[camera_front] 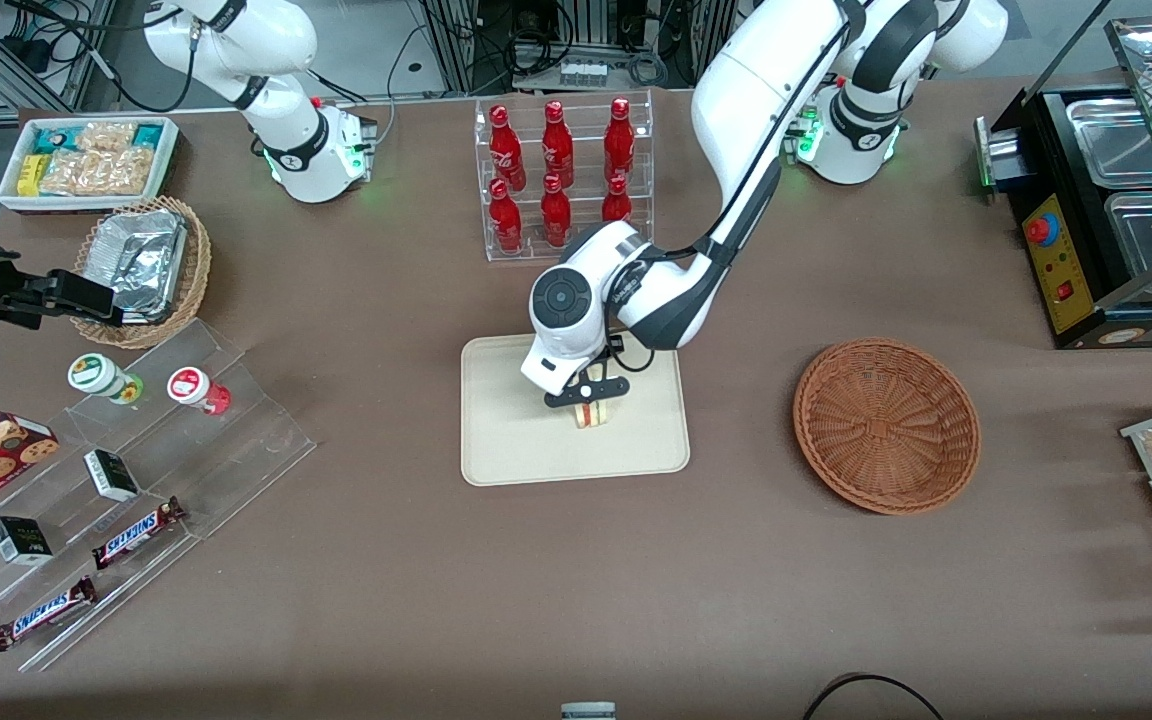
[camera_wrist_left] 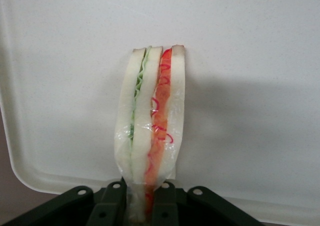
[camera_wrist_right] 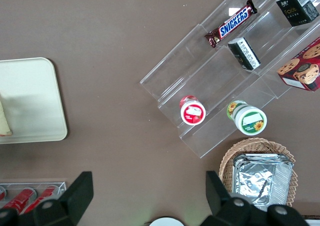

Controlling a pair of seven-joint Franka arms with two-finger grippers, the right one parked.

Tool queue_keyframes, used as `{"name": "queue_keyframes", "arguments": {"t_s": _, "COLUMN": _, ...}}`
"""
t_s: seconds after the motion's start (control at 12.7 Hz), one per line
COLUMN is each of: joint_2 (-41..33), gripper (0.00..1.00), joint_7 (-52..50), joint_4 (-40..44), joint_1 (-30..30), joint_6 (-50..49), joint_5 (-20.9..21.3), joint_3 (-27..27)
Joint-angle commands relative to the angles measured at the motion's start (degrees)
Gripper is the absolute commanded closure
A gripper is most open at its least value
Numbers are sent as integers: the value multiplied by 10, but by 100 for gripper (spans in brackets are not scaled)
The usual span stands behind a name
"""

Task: Place sandwich from basket to tray
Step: 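Lower the sandwich onto the tray and open the left gripper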

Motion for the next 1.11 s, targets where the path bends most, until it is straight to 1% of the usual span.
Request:
{"name": "queue_keyframes", "arguments": {"t_s": 0.0, "joint_2": 11, "gripper": 0, "joint_7": -4, "joint_4": 21, "joint_1": -9, "joint_6": -12, "joint_5": -5, "joint_3": 9}}
{"name": "queue_keyframes", "arguments": {"t_s": 0.24, "joint_2": 10, "gripper": 0, "joint_7": -9, "joint_4": 21, "joint_1": -9, "joint_6": -12, "joint_5": -6, "joint_3": 9}}
{"name": "queue_keyframes", "arguments": {"t_s": 0.39, "joint_2": -4, "gripper": 0, "joint_7": -10, "joint_4": 24, "joint_1": -8, "joint_6": -26, "joint_5": -7, "joint_3": 8}}
{"name": "queue_keyframes", "arguments": {"t_s": 0.63, "joint_2": -16, "gripper": 0, "joint_7": -10, "joint_4": 86, "joint_1": -3, "joint_6": -106, "joint_5": -9, "joint_3": 7}}
{"name": "queue_keyframes", "arguments": {"t_s": 0.79, "joint_2": -40, "gripper": 0, "joint_7": -2, "joint_4": 121, "joint_1": -1, "joint_6": -157, "joint_5": -19, "joint_3": 10}}
{"name": "queue_keyframes", "arguments": {"t_s": 0.95, "joint_2": -71, "gripper": 0, "joint_7": 31, "joint_4": 127, "joint_1": 15, "joint_6": -183, "joint_5": -19, "joint_3": 10}}
{"name": "queue_keyframes", "arguments": {"t_s": 1.03, "joint_2": -84, "gripper": 0, "joint_7": 81, "joint_4": 127, "joint_1": 28, "joint_6": -197, "joint_5": -19, "joint_3": 11}}
